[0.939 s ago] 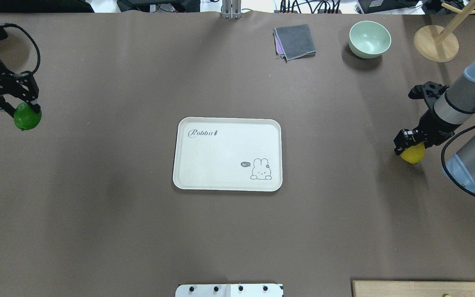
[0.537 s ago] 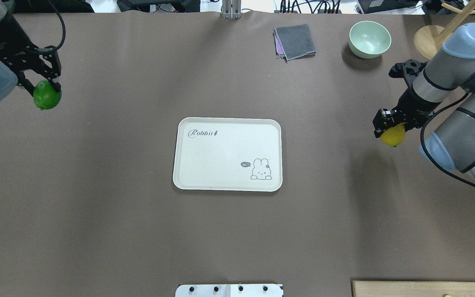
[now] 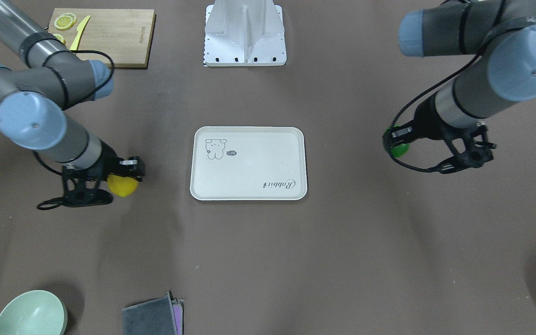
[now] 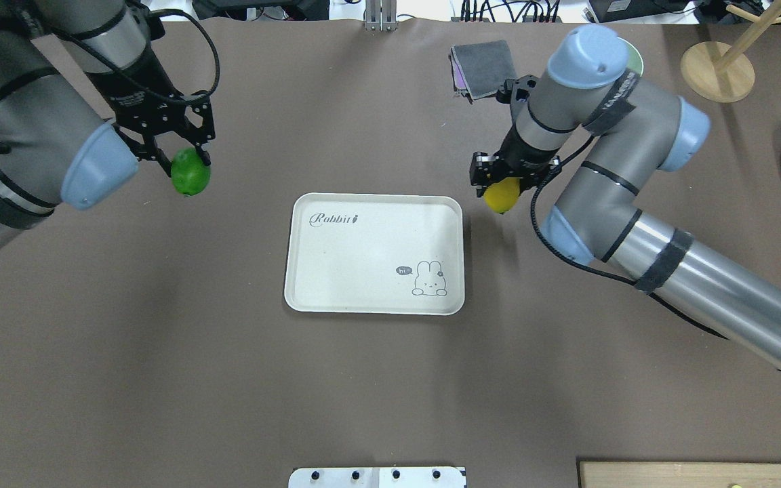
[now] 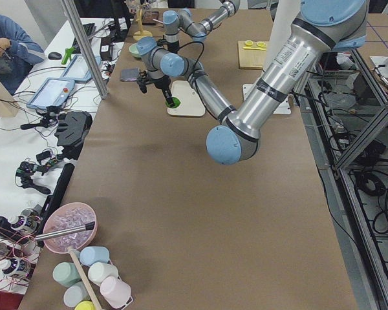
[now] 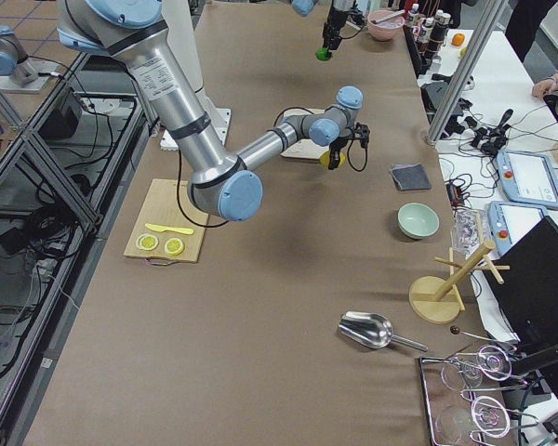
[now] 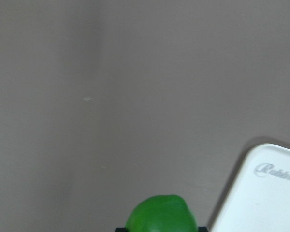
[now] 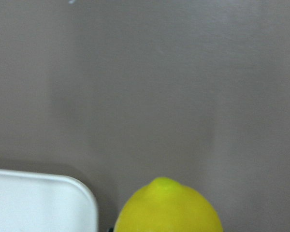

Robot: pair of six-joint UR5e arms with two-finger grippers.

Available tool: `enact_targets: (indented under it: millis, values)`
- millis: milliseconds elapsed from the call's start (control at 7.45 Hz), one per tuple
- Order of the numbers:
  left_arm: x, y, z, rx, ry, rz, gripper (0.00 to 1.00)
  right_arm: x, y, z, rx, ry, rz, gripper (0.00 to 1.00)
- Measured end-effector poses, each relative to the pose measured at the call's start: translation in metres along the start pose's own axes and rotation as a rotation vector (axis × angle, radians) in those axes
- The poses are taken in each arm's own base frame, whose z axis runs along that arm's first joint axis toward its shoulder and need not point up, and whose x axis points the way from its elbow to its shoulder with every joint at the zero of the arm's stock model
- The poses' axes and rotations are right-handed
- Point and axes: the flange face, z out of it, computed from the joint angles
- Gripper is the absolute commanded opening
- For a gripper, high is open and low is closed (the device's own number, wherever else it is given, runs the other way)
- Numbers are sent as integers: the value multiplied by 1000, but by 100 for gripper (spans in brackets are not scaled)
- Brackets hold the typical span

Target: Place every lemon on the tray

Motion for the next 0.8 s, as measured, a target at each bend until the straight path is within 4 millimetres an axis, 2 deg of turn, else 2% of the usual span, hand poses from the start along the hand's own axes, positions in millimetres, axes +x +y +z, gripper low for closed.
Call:
enact_targets:
  millis: [134, 268, 537, 805]
  values:
    - [25, 2, 7, -2, 14, -18, 0, -35, 1, 17, 27, -32, 28, 0]
    - [40, 4, 13, 1, 13, -25, 0, -59, 6, 26, 35, -50, 46, 0]
    - [69, 22, 41, 33, -30, -16, 0, -79, 19, 35, 26, -66, 76, 0]
    - [105, 38, 72, 59, -51, -46, 0, -88, 38, 39, -4, -71, 110, 0]
